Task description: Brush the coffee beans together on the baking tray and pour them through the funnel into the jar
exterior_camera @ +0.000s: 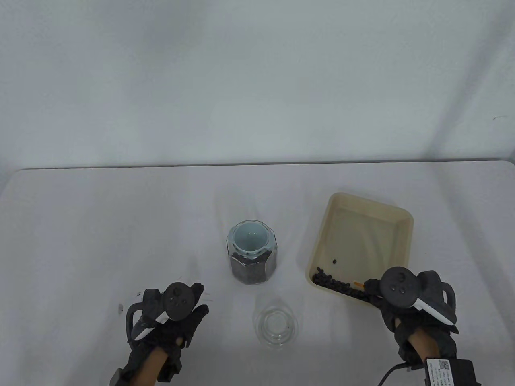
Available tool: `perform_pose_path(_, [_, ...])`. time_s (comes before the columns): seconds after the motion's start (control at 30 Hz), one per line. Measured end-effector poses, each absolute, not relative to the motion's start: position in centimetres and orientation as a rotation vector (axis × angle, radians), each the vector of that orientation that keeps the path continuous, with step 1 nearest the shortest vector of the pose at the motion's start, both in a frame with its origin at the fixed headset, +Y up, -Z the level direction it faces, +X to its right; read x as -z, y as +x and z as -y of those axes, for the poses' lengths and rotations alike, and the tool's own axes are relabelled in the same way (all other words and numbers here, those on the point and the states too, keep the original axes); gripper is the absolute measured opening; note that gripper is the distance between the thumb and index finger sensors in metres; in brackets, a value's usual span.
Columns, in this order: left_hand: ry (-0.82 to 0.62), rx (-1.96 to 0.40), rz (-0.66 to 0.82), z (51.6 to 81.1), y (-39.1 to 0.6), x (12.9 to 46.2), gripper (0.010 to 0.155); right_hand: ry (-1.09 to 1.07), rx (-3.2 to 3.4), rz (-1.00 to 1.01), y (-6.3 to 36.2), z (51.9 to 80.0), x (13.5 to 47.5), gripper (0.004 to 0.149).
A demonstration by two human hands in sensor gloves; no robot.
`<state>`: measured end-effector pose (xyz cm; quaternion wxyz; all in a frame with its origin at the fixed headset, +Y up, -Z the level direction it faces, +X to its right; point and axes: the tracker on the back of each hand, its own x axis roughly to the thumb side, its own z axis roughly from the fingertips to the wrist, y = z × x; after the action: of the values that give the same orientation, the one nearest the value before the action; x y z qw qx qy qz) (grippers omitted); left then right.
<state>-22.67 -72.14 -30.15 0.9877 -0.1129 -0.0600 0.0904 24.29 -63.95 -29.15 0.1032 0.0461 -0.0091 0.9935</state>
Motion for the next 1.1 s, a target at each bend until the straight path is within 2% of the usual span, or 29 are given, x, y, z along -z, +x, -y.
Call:
perform_pose_path(0.07, [-0.222,-0.185,0.122,72.1,-22.7,30.1,0.067,0.086,-2.900,0.120,24.3,63.2,29.4,0.044])
perform_pose_path(0.2, [-0.222,-0.184,0.122,72.1,-22.7,30.1,0.067,-0.029,-2.945,0.145,24.0,62.7,30.1,0.044])
perform_pose_path(0.3, [-0.219,-0.186,0.123,72.0,-22.7,30.1,0.067,-0.113,-3.004,0.144,23.4,63.4,30.4,0.044])
perform_pose_path(0.43, [-0.210,-0.181,0.122,71.9,-22.7,30.1,0.067,-0.099,-3.094,0.214,22.0,64.8,30.4,0.044])
perform_pose_path(0.77, [-0.207,-0.185,0.121,71.9,-22.7,30.1,0.067,-0.069,-3.182,0.053,20.0,66.5,30.8,0.042])
perform_pose_path(0.93, [-0.210,-0.182,0.123,71.9,-22.7,30.1,0.067,-0.075,-3.196,0.079,19.5,66.3,31.0,0.042])
perform_pose_path(1.1, [-0.208,-0.185,0.120,71.8,-22.8,30.0,0.067,-0.172,-3.190,0.053,20.0,66.5,31.1,0.042])
